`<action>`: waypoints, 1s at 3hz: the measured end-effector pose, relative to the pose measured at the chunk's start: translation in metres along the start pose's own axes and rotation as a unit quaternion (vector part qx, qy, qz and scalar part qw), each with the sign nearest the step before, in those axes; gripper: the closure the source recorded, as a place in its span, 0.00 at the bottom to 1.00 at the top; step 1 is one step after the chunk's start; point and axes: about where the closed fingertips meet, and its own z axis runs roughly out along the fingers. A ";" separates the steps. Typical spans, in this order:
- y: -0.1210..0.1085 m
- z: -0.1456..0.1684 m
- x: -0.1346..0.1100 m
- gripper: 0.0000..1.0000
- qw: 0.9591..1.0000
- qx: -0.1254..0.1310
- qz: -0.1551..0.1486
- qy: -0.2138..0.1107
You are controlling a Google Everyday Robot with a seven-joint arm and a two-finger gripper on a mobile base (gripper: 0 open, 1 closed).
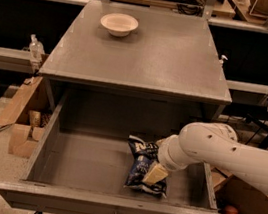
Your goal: Pick blue chip bag from top drawer and place on counter
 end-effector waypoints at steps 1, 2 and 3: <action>0.000 -0.001 -0.001 0.72 1.000 0.000 0.000 0.000; -0.001 -0.003 -0.002 1.00 1.000 0.000 -0.001 0.001; -0.001 -0.003 -0.002 1.00 1.000 0.000 -0.001 0.001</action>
Offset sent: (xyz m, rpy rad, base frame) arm 0.0184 0.0076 0.0386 -0.0678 -0.0612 0.0349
